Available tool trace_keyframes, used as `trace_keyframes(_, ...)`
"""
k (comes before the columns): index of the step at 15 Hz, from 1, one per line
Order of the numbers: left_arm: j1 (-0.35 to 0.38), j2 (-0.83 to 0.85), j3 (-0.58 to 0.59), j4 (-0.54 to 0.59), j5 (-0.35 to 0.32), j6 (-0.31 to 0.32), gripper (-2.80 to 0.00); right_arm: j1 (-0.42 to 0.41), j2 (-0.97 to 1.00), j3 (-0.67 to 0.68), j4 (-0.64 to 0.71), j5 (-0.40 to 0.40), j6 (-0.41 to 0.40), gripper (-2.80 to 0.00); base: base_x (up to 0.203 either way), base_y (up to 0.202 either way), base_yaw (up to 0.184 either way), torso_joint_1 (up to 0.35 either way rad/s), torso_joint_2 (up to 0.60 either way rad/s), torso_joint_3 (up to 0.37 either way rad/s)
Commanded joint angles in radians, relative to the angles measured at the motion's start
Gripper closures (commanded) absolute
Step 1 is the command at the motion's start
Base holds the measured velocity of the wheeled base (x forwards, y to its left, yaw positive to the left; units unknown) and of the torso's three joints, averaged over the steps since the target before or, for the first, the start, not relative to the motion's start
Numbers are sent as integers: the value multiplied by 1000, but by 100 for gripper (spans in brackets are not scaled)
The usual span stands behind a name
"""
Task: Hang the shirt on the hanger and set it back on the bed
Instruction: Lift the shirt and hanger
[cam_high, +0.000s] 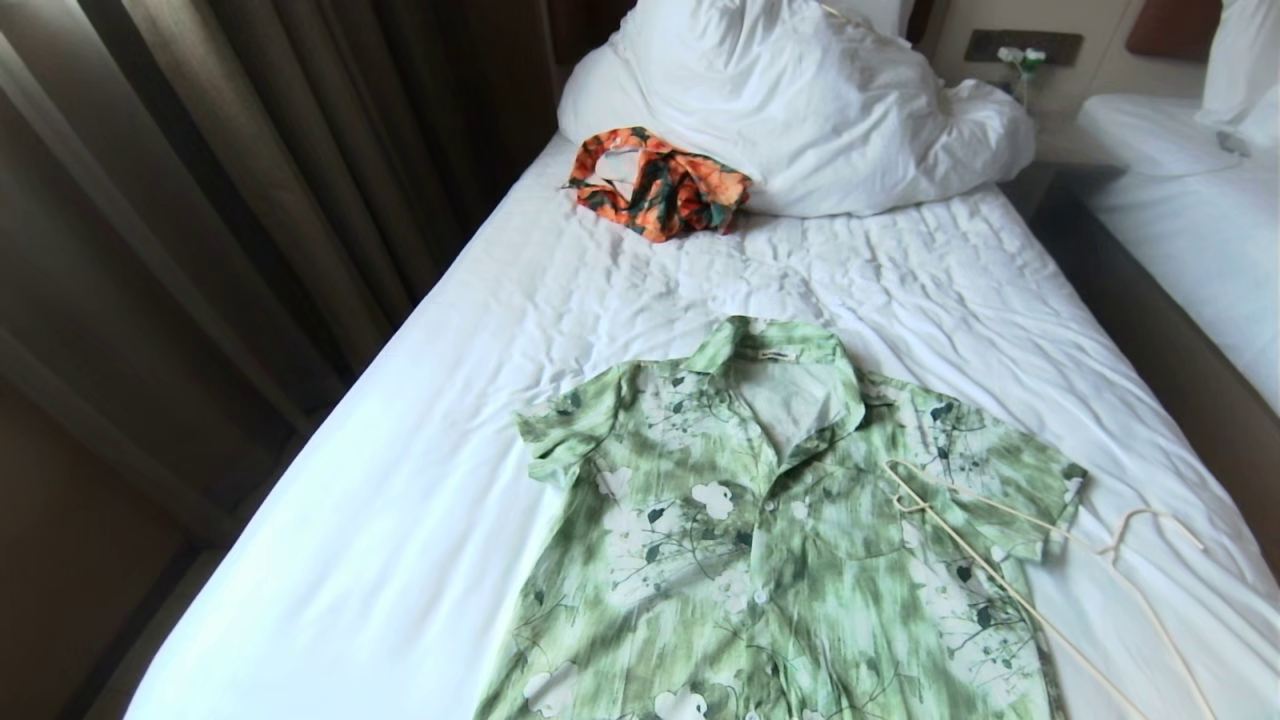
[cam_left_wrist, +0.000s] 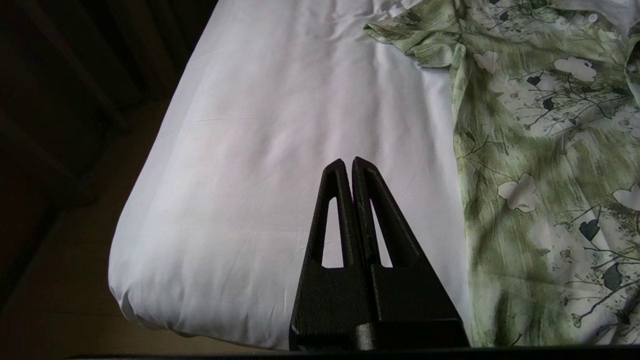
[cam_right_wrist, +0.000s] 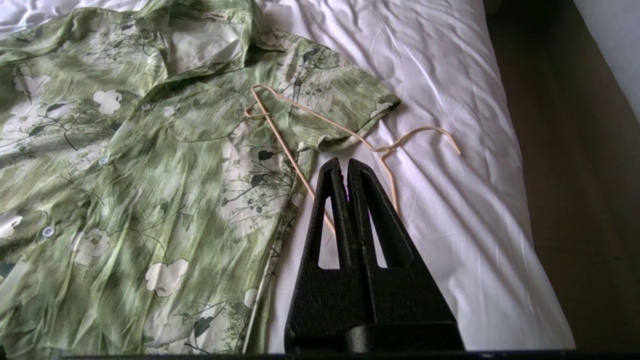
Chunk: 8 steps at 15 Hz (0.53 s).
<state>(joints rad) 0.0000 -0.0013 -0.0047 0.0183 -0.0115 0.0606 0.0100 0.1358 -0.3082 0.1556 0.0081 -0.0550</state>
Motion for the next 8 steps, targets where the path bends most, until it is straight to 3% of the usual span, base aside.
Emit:
trace_keyframes(1,0,1,0,0,1,1,0,1,143,-42,-5,1,15,0,0,0,0,0,0,0)
trace_keyframes(8,0,1,0,0,-1,1,0,-6,819,-201,-90,43,303,0,0,0,0,0,0,0)
